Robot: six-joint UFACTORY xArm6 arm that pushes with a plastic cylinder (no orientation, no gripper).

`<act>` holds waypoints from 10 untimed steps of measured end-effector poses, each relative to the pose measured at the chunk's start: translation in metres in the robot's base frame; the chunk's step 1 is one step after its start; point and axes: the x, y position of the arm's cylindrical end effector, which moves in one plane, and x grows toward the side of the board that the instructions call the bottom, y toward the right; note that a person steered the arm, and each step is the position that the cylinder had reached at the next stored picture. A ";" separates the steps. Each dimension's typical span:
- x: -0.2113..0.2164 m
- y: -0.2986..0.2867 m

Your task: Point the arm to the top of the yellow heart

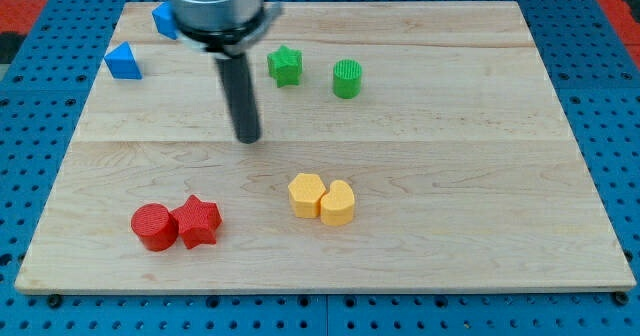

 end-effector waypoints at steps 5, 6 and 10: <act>-0.004 0.041; -0.004 0.041; 0.095 0.105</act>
